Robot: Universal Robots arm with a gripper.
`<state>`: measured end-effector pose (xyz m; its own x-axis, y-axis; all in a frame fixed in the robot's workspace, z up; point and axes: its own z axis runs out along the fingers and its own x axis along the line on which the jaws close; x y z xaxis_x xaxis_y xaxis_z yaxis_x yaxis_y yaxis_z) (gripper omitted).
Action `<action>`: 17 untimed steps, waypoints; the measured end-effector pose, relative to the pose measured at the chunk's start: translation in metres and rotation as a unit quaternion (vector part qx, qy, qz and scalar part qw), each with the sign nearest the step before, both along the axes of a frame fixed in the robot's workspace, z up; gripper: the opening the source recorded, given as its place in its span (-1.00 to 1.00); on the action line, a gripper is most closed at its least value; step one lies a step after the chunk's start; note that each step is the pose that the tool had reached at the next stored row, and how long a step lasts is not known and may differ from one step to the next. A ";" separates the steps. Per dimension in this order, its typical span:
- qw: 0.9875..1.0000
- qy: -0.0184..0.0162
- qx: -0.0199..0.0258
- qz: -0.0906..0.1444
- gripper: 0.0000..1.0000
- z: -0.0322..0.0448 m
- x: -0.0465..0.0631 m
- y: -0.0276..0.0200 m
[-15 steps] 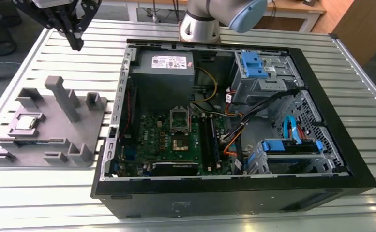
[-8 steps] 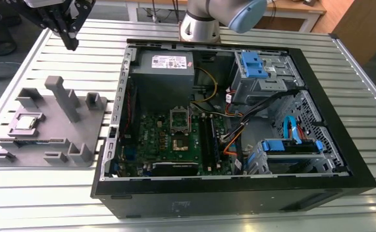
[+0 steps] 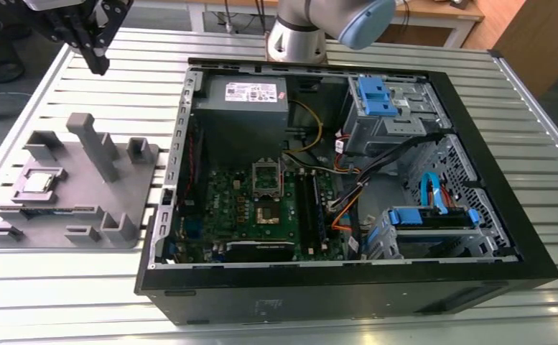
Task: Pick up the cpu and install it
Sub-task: 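Reach for the cpu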
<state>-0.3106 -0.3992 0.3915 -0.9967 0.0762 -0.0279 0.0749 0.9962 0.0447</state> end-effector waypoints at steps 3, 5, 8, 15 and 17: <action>1.000 0.000 0.000 0.000 -0.79 0.0000 -0.003 0.0000; 1.000 0.000 0.000 0.000 -0.79 -0.0001 -0.005 0.0000; 1.000 0.000 0.000 0.000 -0.79 0.0000 -0.008 0.0000; 1.000 0.000 0.000 0.000 -0.79 -0.0001 -0.017 0.0000; 1.000 0.000 0.000 0.000 -0.79 -0.0002 -0.019 0.0000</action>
<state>-0.3296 -0.3992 0.3913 -0.9967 0.0762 -0.0280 0.0749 0.9962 0.0447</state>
